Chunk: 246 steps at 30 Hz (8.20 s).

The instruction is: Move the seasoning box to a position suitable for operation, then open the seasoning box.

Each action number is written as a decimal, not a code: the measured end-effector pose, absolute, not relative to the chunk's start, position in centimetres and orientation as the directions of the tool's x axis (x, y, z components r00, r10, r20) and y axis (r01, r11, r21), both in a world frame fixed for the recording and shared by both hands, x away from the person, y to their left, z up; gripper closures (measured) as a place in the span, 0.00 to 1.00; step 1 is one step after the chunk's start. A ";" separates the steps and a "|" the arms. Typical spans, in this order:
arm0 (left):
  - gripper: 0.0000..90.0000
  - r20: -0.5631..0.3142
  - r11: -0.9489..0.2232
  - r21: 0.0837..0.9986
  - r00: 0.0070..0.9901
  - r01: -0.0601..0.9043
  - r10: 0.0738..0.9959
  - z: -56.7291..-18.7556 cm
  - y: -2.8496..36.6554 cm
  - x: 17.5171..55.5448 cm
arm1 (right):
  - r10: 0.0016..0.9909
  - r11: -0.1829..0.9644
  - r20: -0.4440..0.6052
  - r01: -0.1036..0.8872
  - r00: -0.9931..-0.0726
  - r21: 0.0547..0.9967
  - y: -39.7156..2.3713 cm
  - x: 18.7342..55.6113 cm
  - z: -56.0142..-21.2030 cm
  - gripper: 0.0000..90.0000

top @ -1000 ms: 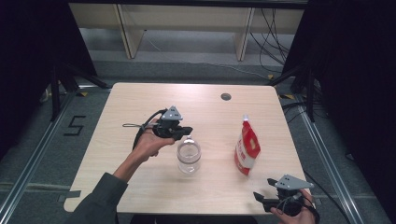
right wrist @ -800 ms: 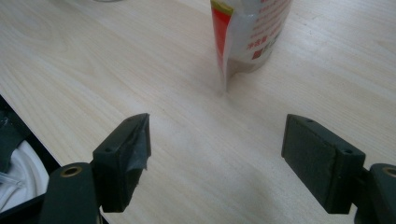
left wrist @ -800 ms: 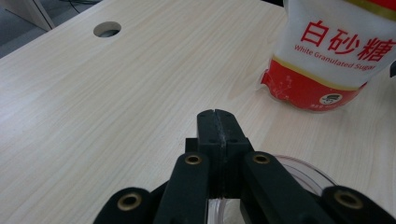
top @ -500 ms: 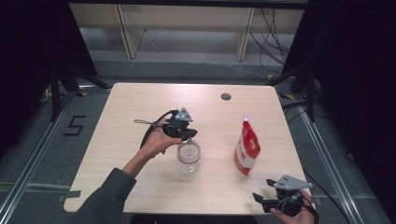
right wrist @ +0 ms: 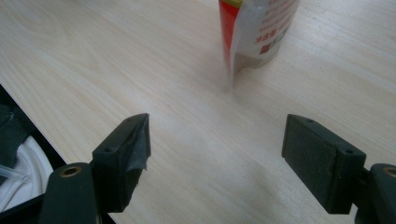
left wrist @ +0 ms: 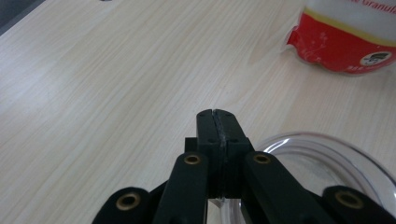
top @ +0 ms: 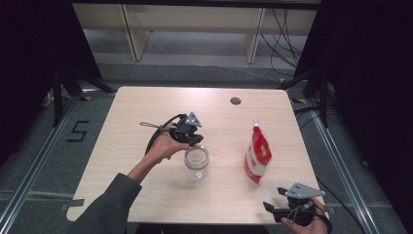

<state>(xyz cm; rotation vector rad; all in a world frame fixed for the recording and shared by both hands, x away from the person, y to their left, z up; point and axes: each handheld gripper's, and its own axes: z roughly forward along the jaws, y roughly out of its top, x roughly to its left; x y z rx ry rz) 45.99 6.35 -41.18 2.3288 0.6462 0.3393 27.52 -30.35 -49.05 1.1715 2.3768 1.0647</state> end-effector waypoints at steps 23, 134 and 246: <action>0.98 0.014 -0.575 0.675 0.771 0.462 0.636 -41.3 11.7 46.0 | 0.767 0.427 0.027 0.541 -0.641 0.725 -30.3 27.6 -49.1 0.28; 0.82 -0.004 -0.377 0.894 0.845 0.242 0.535 -49.5 13.2 36.0 | 0.764 0.420 0.039 0.542 -0.644 0.728 -30.0 27.5 -49.1 0.28; 0.99 -0.067 -0.325 0.899 0.825 0.294 0.561 -44.3 11.4 31.6 | 0.673 0.436 0.060 0.461 -0.737 0.773 -27.1 26.8 -48.5 0.38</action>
